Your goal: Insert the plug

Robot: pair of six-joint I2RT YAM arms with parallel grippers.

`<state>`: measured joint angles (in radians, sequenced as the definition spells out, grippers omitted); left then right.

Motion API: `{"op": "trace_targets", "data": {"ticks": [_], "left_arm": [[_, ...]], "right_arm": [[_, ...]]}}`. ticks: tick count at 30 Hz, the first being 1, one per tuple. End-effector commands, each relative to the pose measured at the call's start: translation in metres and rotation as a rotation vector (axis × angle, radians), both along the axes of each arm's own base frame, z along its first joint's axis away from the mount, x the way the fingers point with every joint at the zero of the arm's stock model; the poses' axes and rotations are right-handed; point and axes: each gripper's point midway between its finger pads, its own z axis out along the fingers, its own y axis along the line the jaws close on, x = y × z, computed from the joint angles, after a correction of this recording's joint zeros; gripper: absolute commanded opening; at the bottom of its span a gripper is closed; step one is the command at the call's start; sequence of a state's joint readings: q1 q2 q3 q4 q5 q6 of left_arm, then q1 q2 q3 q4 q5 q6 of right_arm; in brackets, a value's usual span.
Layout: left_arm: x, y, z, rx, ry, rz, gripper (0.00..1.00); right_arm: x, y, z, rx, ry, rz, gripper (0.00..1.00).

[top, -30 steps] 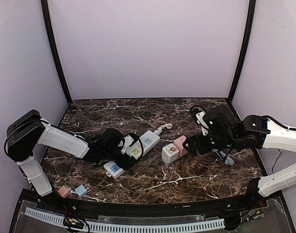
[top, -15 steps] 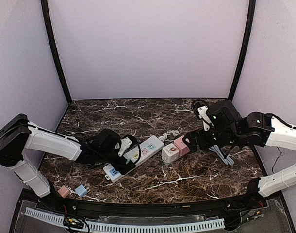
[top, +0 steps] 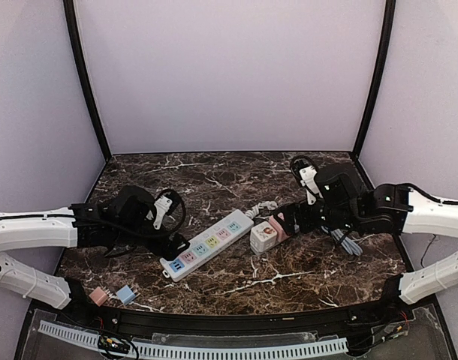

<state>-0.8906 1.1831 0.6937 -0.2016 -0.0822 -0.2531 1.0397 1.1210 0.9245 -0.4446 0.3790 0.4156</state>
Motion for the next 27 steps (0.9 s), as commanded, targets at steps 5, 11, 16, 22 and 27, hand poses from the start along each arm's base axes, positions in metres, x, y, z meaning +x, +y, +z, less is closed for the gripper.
{"op": "trace_targets", "data": {"ticks": [5, 11, 16, 22, 27], "left_arm": [[-0.037, 0.070, -0.004, 0.174, 0.189, 0.243, 0.91], [-0.054, 0.101, -0.016, 0.178, 0.280, 0.423, 0.90], [-0.065, 0.133, -0.008, 0.137, 0.271, 0.575, 0.87], [-0.098, 0.146, -0.040, 0.134, 0.455, 0.686, 0.83], [-0.125, 0.154, -0.056, 0.191, 0.574, 0.695, 0.81]], "right_arm": [[-0.003, 0.000, 0.001, 0.046, -0.047, 0.019, 0.99], [-0.006, -0.006, 0.009, 0.067, -0.067, 0.021, 0.99], [-0.007, -0.007, 0.011, 0.085, -0.078, 0.025, 0.99], [-0.007, -0.004, 0.014, 0.115, -0.102, 0.038, 0.99], [-0.005, 0.006, 0.012, 0.124, -0.131, 0.073, 0.99]]}}
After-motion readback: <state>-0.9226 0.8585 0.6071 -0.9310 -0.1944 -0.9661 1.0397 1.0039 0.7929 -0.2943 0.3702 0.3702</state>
